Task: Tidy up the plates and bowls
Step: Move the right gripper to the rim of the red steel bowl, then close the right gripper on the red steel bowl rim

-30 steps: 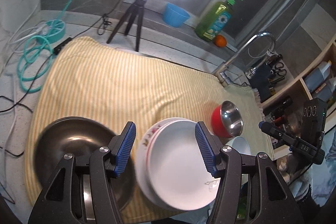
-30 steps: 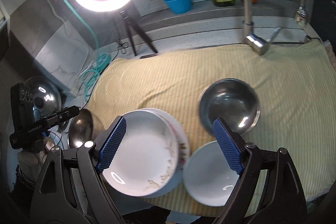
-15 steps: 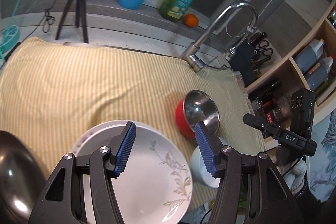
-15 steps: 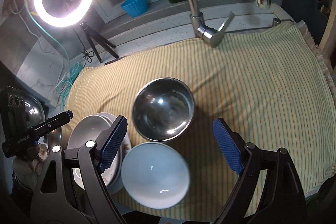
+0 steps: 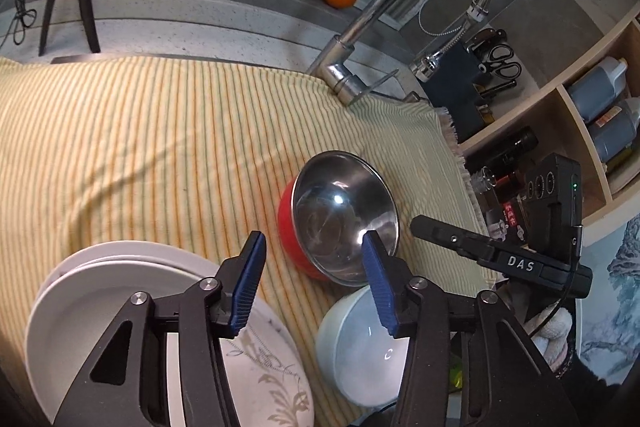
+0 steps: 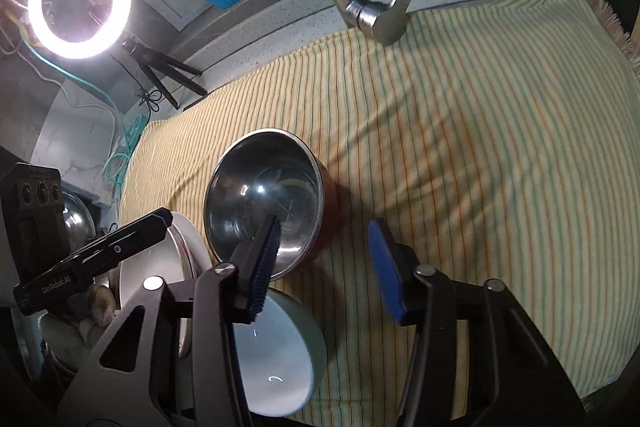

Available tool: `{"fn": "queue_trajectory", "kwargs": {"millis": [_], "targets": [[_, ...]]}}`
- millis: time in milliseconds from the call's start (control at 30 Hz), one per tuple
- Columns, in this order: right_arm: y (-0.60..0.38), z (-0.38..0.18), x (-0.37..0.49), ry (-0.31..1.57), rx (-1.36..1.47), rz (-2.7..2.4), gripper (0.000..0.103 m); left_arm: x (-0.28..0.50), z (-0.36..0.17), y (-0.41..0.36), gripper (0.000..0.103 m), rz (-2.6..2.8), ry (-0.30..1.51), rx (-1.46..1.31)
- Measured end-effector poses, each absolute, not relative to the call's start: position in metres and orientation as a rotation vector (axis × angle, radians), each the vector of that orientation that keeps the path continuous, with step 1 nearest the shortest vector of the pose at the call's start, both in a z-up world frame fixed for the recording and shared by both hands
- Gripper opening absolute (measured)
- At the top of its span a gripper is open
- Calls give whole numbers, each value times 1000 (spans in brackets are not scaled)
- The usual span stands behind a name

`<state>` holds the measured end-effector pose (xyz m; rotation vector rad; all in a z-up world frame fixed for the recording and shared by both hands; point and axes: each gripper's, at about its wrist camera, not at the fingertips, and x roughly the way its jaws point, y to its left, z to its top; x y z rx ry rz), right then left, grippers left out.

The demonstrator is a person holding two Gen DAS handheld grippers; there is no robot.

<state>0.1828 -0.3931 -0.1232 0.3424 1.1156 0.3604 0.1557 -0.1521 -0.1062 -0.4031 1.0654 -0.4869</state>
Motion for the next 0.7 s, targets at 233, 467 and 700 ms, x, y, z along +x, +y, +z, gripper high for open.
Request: {"fn": "queue_trajectory", "kwargs": {"millis": [233,467,700], "targets": [[-392,-134,190,1146,358,388,28,165,-117,-157,36,-482,1095,-412],[-390,-137,195,1159,360,408,19,171,-127,-161,22,-480,1122,-425],[-383,-140,199,1172,348,419,13,175,-130,-164,19,-487,1125,-416]]}}
